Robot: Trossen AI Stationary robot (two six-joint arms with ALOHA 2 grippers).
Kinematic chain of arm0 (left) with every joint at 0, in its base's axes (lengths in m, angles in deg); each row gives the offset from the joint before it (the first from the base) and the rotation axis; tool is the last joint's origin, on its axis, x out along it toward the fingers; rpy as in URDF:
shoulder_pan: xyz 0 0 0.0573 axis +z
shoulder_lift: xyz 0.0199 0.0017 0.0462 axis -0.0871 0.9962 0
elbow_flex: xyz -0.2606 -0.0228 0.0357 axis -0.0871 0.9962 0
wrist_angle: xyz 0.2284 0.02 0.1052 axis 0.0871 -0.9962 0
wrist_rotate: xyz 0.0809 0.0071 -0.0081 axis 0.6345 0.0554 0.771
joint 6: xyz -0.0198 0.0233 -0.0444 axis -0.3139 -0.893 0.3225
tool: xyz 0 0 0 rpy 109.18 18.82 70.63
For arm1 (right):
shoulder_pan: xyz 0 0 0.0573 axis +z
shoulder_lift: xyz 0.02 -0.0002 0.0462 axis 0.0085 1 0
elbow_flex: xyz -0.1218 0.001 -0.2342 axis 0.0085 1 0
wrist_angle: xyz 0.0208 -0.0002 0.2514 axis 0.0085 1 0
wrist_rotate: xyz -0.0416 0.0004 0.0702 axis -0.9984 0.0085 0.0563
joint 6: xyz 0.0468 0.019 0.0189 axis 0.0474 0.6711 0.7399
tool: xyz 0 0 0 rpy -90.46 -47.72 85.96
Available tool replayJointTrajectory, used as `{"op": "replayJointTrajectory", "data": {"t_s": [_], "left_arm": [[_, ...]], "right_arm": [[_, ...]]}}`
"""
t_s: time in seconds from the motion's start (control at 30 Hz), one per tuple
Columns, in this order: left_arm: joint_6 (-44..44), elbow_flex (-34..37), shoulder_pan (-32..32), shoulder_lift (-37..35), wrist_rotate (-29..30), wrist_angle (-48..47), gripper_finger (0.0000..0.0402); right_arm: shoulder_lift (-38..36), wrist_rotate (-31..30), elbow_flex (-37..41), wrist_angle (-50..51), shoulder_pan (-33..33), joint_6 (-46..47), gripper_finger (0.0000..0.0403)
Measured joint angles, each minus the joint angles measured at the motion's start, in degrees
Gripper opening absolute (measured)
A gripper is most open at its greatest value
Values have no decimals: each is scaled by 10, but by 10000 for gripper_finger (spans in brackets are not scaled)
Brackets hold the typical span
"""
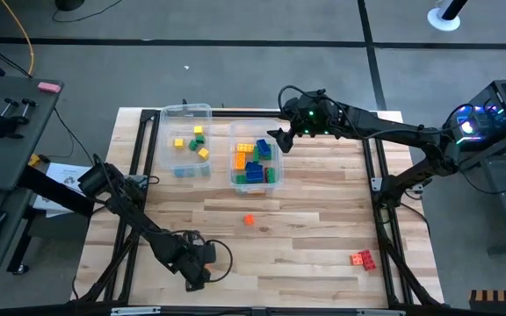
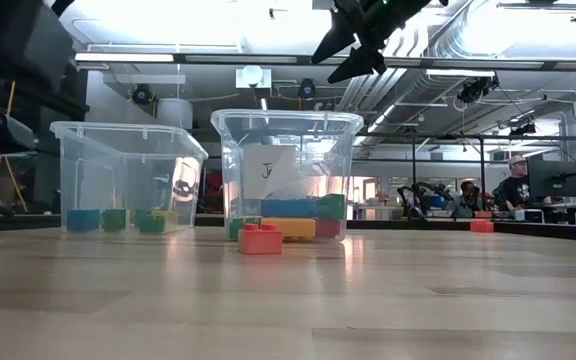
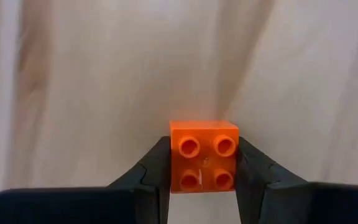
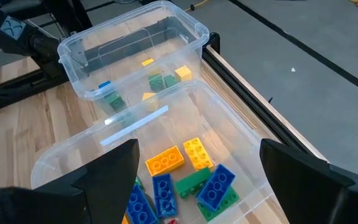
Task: Sort blocks by size
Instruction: Put the orange small game piece into the left transparent bin
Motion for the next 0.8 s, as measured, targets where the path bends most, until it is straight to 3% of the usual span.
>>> {"op": "replayJointTrajectory", "data": {"t_s": [0.07,0.17,0.3,0.43,0.53,0.67,0.8], "left_arm": [[1,3,4,-19,-4,-53,93],[0,3,20,-64,37,-146,93],[-33,4,73,-150,170,-258,93],[-120,2,185,-253,312,-266,93],[-216,2,306,-316,375,-236,93],[-371,2,504,-361,350,-202,93],[-478,2,688,-361,233,-169,93]], "right_arm": [[-6,0,0,4,0,0,330],[-24,3,-8,3,0,0,330],[-66,3,-9,-1,3,17,330],[-100,3,-9,0,10,40,330],[-113,3,-9,2,20,59,330],[-114,4,-9,15,41,79,330],[-114,-11,-9,25,67,93,330]]}}
